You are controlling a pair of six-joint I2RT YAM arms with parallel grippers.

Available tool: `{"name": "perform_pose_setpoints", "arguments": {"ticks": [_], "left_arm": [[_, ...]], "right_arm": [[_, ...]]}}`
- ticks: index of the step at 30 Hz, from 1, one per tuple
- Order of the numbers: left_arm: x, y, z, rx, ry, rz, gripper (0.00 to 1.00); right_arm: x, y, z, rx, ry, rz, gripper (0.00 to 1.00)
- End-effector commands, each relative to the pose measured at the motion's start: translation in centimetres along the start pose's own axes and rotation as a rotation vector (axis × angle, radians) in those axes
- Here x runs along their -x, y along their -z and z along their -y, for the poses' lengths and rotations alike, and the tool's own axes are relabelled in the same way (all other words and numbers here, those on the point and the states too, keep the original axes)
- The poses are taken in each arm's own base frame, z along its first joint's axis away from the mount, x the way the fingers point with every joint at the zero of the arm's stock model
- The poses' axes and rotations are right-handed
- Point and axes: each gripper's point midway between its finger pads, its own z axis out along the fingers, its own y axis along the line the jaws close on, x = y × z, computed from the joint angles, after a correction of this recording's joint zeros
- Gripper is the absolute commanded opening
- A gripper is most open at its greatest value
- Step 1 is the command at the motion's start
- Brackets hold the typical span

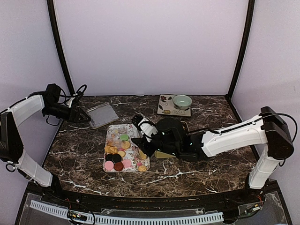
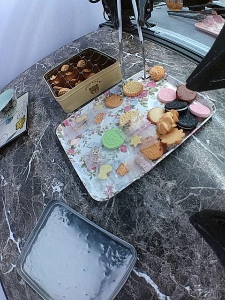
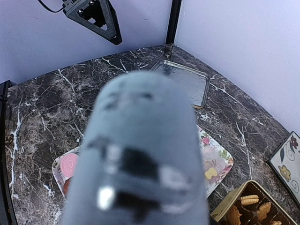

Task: Pack the cookies
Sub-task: Pick up the fake cookies from the plate.

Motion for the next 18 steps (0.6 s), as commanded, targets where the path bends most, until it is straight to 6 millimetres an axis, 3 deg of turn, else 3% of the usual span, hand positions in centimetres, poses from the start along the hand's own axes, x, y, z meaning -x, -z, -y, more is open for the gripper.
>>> {"name": "perform_pose_setpoints", "arguments": {"ticks": [1,10,18], "left_arm": [[0.5,1.1,1.0,-0.005,-0.024,0.026,0.9],[0.7,1.2,1.0,-0.003,-0.026,0.029,0.9],[0.7,1.1,1.0,-0.01,-0.019,0.028,0.9]], "right_arm": [[2.6,-0.1,0.4,-0.052,0.013,0.087,0.45],[1.2,-0.9,0.1,-0.052,0.018,0.075,0.45],[1.2,-1.4,-0.8,-0.01,-0.039,0.098,0.45]]}}
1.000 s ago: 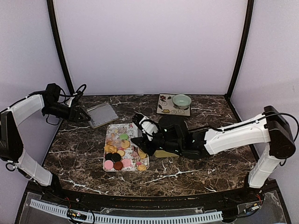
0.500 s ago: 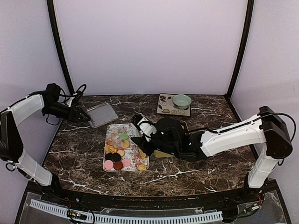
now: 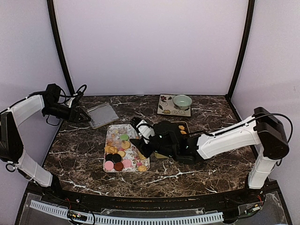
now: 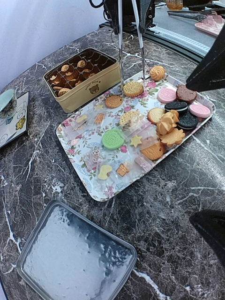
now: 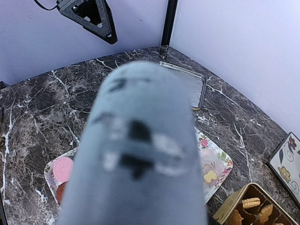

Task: Pack the cookies
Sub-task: Pick up the fake cookies from the plate.

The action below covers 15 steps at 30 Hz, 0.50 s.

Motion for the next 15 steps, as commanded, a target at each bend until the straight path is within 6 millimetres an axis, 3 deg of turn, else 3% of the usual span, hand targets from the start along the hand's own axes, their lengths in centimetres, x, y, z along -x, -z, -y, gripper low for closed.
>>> {"name": "perform_pose_setpoints", "arguments": {"ticks": [1,8,15], "left_arm": [[0.7,1.1,1.0,-0.009,-0.022,0.028,0.9],[0.5,1.2,1.1,-0.006,-0.026,0.026,0.9],[0.5,1.1,1.0,-0.009,-0.022,0.025,0.9]], "right_arm": [[1.7,-0.3,-0.9,0.032,-0.056,0.077,0.44],[1.5,-0.2,-2.7,0.071,-0.063,0.076,0.44],[1.1,0.1,-1.5,0.009,-0.015,0.057,0.4]]}}
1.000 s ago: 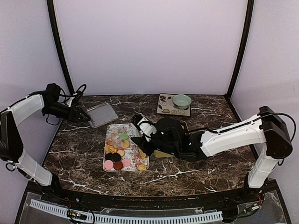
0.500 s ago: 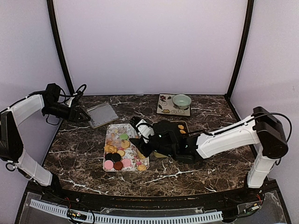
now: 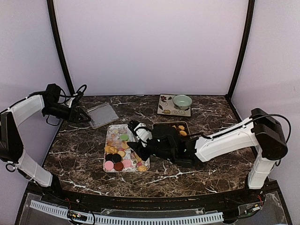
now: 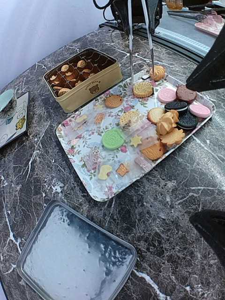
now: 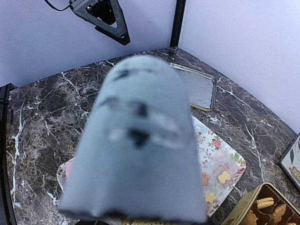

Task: Pack the cookies
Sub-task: Pick up the fake cookies from the plate, then place the fake cookies in the empty pocket of the box.

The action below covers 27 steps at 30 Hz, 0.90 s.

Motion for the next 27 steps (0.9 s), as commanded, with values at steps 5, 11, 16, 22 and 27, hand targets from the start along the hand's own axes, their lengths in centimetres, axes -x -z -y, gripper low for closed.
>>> {"name": "perform_pose_setpoints", "arguments": {"ticks": [5,11,16,22,27], "left_arm": [[0.5,1.2,1.1,-0.008,-0.024,0.028,0.9],[0.6,1.3,1.1,-0.006,-0.025,0.03,0.9],[0.7,1.3,1.1,-0.006,-0.026,0.031,0.9],[0.7,1.2,1.2,-0.014,-0.024,0.033,0.9],[0.8,1.3,1.3,-0.017,-0.023,0.035,0.89]], "right_arm": [[3.3,1.3,1.5,-0.074,0.024,0.082,0.33],[7.8,4.2,4.5,-0.11,-0.026,0.185,0.29],[8.3,7.4,8.3,-0.196,-0.037,0.196,0.28],[4.5,11.5,13.6,-0.35,-0.046,0.114,0.28],[1.3,15.2,17.6,-0.467,-0.08,0.072,0.28]]}}
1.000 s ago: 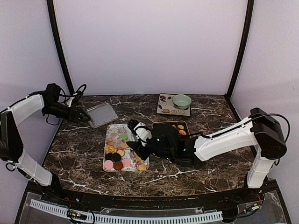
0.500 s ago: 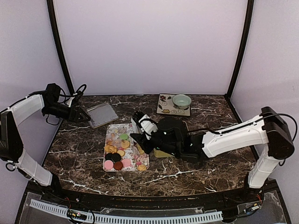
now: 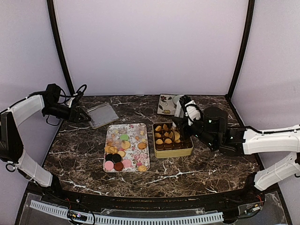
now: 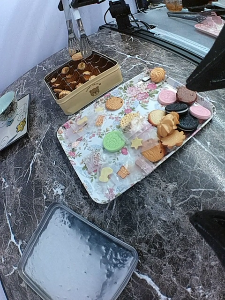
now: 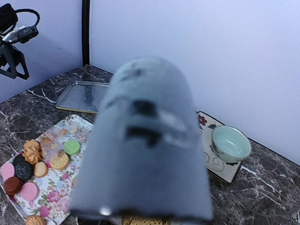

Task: Pack the cookies
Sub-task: Place the fake cookies in the empty pocket of the box.

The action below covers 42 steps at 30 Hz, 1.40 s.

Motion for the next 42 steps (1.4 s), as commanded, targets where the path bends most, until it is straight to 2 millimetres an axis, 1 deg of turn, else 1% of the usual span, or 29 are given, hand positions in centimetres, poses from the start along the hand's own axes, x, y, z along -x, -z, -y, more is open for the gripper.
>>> {"name": "perform_pose_setpoints", "arguments": {"ticks": [1,4,7,13,18,24,31,35,37,39,40,42], "left_arm": [[0.7,1.3,1.1,-0.007,-0.024,0.032,0.89],[0.8,1.3,1.2,-0.006,-0.026,0.034,0.89],[0.9,1.3,1.2,-0.009,-0.023,0.036,0.89],[1.1,1.5,1.3,-0.006,-0.025,0.04,0.89],[1.1,1.5,1.3,-0.005,-0.025,0.039,0.89],[1.1,1.4,1.2,-0.007,-0.023,0.039,0.89],[1.2,1.5,1.2,-0.006,-0.027,0.04,0.89],[1.1,1.4,1.2,-0.011,-0.02,0.039,0.89],[1.1,1.4,1.2,-0.013,-0.019,0.039,0.89],[1.1,1.4,1.3,-0.012,-0.021,0.04,0.89],[1.1,1.4,1.3,-0.011,-0.021,0.039,0.89],[1.1,1.4,1.3,-0.011,-0.024,0.04,0.89]], "right_arm": [[-1.5,1.9,4.5,-0.125,-0.023,-0.018,0.28],[-2.1,2.6,5.9,-0.157,-0.034,-0.025,0.28],[-2.2,2.6,6.3,-0.158,-0.046,-0.023,0.27],[-2.0,1.8,5.8,-0.134,-0.057,-0.02,0.27],[-2.3,1.2,5.5,-0.119,-0.072,-0.028,0.28],[-1.6,0.9,4.7,-0.071,-0.102,-0.01,0.3],[-0.8,1.3,4.8,-0.067,-0.117,0.009,0.29],[-1.7,1.3,5.1,-0.089,-0.101,-0.023,0.3],[-2.2,1.4,5.3,-0.104,-0.094,-0.032,0.32],[-2.5,1.4,5.5,-0.116,-0.088,-0.039,0.38],[-2.6,1.4,5.6,-0.121,-0.085,-0.042,0.41],[-2.3,1.5,5.8,-0.129,-0.082,-0.038,0.44]]}}
